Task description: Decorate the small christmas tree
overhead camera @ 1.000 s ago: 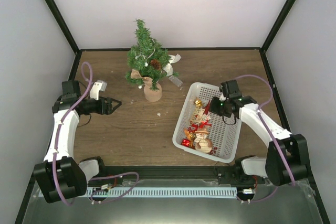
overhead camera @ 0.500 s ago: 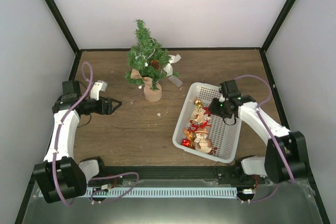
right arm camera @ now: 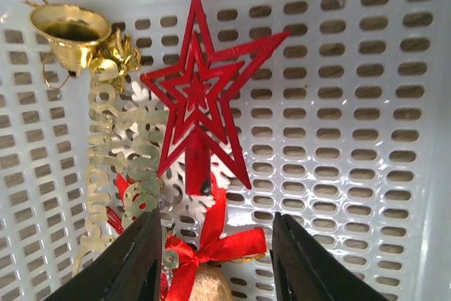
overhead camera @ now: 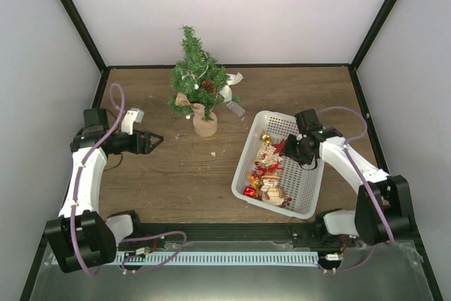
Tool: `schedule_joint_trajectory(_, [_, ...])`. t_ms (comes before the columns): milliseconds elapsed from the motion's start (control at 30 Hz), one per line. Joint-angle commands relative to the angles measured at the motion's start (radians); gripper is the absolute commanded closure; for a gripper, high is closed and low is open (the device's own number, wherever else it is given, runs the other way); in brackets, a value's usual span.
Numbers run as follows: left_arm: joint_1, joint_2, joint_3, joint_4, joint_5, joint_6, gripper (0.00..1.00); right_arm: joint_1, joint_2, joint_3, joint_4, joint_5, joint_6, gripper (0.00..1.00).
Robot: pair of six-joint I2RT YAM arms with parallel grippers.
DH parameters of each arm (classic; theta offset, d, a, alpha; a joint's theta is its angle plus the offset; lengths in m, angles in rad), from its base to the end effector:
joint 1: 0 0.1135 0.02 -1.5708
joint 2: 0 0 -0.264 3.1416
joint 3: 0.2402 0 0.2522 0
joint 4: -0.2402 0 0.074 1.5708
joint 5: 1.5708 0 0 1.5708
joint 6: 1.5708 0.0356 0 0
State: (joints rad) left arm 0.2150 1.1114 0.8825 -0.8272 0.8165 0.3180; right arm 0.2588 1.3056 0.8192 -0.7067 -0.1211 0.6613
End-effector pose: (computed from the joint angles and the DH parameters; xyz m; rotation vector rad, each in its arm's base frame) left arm 0.2044 0.0181 0.2673 0.3841 2.3088 -0.8092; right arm 0.2268 0.0645 0.2052 0.5336 2.7796 0.3939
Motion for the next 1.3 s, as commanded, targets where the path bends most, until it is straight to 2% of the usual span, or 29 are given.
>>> schedule_joint_trajectory(0, [-0.005, -0.015, 0.015, 0.004, 0.019, 0.012, 0.21, 0.003, -0.030, -0.039, 0.022, -0.062, 0.097, 0.60])
schedule_joint_trajectory(233, [-0.005, -0.019, 0.015, 0.005, 0.017, 0.010, 0.21, -0.024, -0.050, -0.049, 0.019, -0.034, 0.146, 0.59])
schedule_joint_trajectory(500, [-0.005, -0.010, 0.016, 0.004, 0.018, 0.010, 0.22, -0.024, -0.054, -0.087, 0.152, -0.297, 0.082, 0.59])
schedule_joint_trajectory(567, [-0.005, -0.010, 0.016, 0.005, 0.018, 0.009, 0.21, -0.016, -0.039, -0.089, 0.156, -0.322, 0.075, 0.59])
schedule_joint_trajectory(1267, [-0.005, -0.008, 0.016, 0.008, 0.011, 0.004, 0.22, 0.012, 0.075, -0.123, 0.245, -0.337, 0.070, 0.61])
